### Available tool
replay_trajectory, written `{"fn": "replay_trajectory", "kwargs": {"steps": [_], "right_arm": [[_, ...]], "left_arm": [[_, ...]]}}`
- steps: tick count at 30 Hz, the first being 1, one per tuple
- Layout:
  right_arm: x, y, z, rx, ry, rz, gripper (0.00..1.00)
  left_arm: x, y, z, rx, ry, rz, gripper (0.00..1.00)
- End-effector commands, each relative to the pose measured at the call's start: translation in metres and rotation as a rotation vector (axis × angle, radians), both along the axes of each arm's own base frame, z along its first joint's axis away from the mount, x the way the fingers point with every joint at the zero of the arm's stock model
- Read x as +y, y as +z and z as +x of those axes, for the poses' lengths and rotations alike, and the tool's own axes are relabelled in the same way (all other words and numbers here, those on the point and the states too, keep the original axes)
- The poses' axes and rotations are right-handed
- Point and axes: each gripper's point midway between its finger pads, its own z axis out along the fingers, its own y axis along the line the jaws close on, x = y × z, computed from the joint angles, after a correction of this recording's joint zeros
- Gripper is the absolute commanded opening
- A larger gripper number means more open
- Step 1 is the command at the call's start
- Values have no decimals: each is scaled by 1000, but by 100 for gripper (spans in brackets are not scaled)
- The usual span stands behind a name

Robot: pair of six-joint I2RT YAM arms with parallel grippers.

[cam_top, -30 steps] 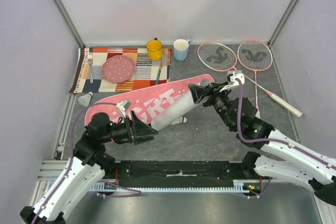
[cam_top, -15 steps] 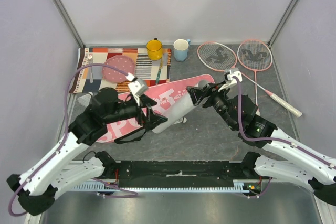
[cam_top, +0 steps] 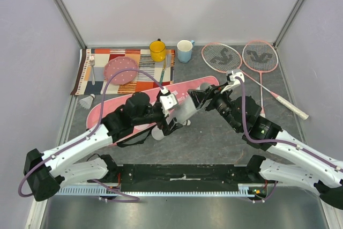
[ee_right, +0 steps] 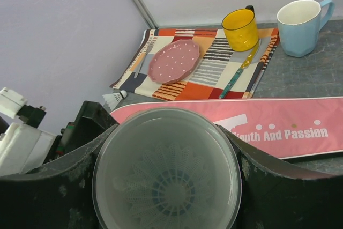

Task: Pack up the badminton gear

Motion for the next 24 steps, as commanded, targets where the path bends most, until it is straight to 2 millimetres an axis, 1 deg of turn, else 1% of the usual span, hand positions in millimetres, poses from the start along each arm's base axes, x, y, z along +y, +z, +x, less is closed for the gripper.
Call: {"fn": "replay_trajectory", "kwargs": {"steps": [1, 3, 5, 8, 12, 20, 21, 23, 24], "right_arm": [[2, 12, -4, 1, 26, 12, 61], [2, 11, -4, 4, 21, 14, 61], [3, 10, -3, 8, 21, 18, 61], [5, 11, -4, 9, 30, 21, 61], [5, 11, -4, 12, 32, 30, 62], [7, 9, -6, 20, 46, 36, 62], [8, 9, -6, 21, 47, 36, 62], [9, 7, -6, 28, 50, 38, 63], [10, 7, -7, 29, 57, 40, 64]], "left_arm": [[-14, 35, 10, -91, -4, -104, 100], [-15, 33, 12, -87, 0, -103, 100], [-18, 37, 13, -84, 2, -118, 100], [-26, 36, 13, -46, -13, -126, 96], [-36, 24, 13, 5, -38, -104, 91], [-38, 21, 17, 4, -26, -101, 87], [-38, 21, 17, 7, -26, -101, 84], [-37, 19, 17, 7, -24, -98, 81], [-37, 19, 17, 10, -24, -99, 77]]}}
